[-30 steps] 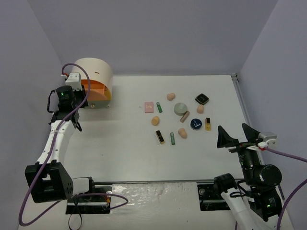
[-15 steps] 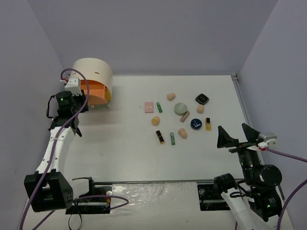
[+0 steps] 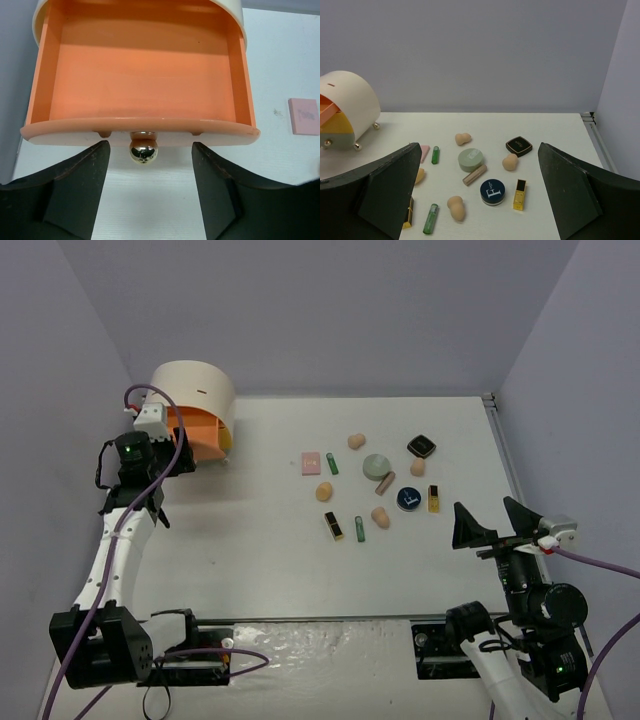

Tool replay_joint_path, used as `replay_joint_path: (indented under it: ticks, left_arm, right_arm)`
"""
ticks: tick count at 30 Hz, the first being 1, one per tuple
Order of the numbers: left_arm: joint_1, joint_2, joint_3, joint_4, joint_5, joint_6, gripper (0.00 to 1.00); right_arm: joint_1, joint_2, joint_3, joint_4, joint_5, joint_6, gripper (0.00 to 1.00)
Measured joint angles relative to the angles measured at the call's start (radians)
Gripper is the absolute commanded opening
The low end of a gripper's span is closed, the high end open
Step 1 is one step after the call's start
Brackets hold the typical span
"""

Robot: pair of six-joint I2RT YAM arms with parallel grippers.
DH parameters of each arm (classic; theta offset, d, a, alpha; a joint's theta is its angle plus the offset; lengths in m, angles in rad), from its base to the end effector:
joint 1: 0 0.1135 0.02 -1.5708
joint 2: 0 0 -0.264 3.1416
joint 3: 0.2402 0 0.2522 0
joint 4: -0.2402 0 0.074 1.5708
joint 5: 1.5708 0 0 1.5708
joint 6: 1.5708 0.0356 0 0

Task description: Organize the makeup

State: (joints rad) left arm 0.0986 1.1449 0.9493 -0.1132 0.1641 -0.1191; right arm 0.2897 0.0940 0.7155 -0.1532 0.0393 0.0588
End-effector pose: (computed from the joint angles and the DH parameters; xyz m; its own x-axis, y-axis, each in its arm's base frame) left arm 0.2661 0.0205 0.3320 -0.3072 -0.1482 -0.9401 0.0214 0.9865 -0.1625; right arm 0.0188 0.0041 0.3791 0.4170 0.1856 -0.8898 -0.2768 0.9584 0.0702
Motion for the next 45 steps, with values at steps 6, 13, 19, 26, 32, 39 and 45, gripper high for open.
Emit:
replay_joint_path:
  ticks: [6, 13, 19, 26, 32, 39, 45]
  left_arm:
    - [-0.001, -0.035, 0.001, -0.041, 0.015, -0.027, 0.81]
    - [-0.041, -0.122, 0.090, -0.192, 0.017, -0.073, 0.88]
    - [-0.103, -0.181, 0.197, -0.287, 0.013, -0.107, 0.90]
    - [-0.322, -0.145, 0.239, -0.330, -0.016, -0.185, 0.90]
    - [-0.607, 0.057, 0.266, -0.313, -0.104, -0.214, 0.90]
    - [-0.792, 0.404, 0.401, -0.308, -0.170, -0.215, 0.90]
    - [-0.823, 0.622, 0.531, -0.310, -0.166, -0.215, 0.89]
  right_arm:
    - [0.000, 0.006, 0.003, -0.001, -0.003, 0.001, 1.00]
    - [0.000, 0.092, 0.042, -0.015, 0.008, 0.012, 1.00]
    - [0.000, 0.162, 0.058, -0.039, 0.026, 0.021, 1.00]
    - [0.000, 0.181, 0.063, -0.052, 0.041, 0.024, 1.00]
    - [0.000, 0.198, 0.078, -0.063, 0.048, 0.023, 1.00]
    - [0.000, 0.204, 0.079, -0.076, 0.047, 0.024, 1.00]
    - [0.000, 0.204, 0.079, -0.085, 0.047, 0.024, 1.00]
